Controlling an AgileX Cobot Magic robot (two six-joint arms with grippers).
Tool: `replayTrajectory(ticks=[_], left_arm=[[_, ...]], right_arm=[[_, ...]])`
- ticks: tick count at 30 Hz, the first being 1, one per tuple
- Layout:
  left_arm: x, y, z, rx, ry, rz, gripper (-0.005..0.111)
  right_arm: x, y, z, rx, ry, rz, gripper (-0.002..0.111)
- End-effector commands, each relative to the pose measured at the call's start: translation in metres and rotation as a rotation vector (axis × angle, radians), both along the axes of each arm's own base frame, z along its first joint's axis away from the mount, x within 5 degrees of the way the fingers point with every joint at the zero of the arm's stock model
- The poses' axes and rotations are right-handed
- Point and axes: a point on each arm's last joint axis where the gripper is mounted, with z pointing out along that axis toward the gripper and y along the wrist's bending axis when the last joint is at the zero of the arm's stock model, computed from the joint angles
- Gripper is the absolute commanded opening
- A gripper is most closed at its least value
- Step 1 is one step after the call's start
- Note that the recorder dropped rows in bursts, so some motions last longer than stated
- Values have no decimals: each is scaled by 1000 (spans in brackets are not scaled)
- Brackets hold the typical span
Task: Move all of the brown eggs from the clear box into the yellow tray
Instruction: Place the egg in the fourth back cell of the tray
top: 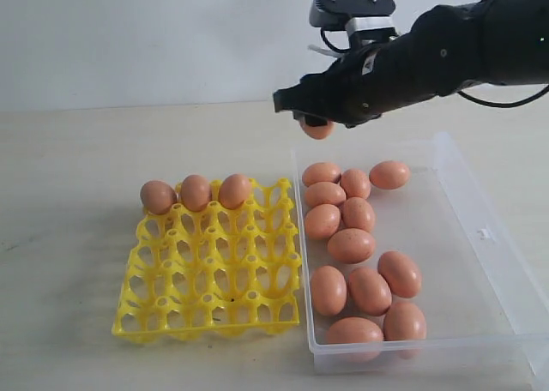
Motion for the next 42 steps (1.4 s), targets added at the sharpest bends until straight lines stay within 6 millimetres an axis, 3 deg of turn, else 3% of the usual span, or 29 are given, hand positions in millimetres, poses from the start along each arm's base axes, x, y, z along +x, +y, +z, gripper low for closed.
replayTrajectory(ticks=[1, 8, 14, 25, 37, 42], left_arm=[[0, 0, 3, -15, -20, 1, 0], [0, 0, 3, -15, -20, 1, 0], [0, 0, 3, -15, -20, 1, 0], [0, 0, 3, -15, -20, 1, 0], [0, 0, 3, -15, -20, 1, 0], [0, 0, 3, -15, -20, 1, 0]], right_arm=[[7, 26, -18, 40, -122, 52, 0], [8, 55, -65, 92, -103, 89, 0], [8, 61, -90, 109, -62, 105, 0], [8, 61, -100, 32, -72, 155, 2], [5, 57, -99, -25, -23, 152, 53], [4, 54, -79, -49, -72, 179, 59]])
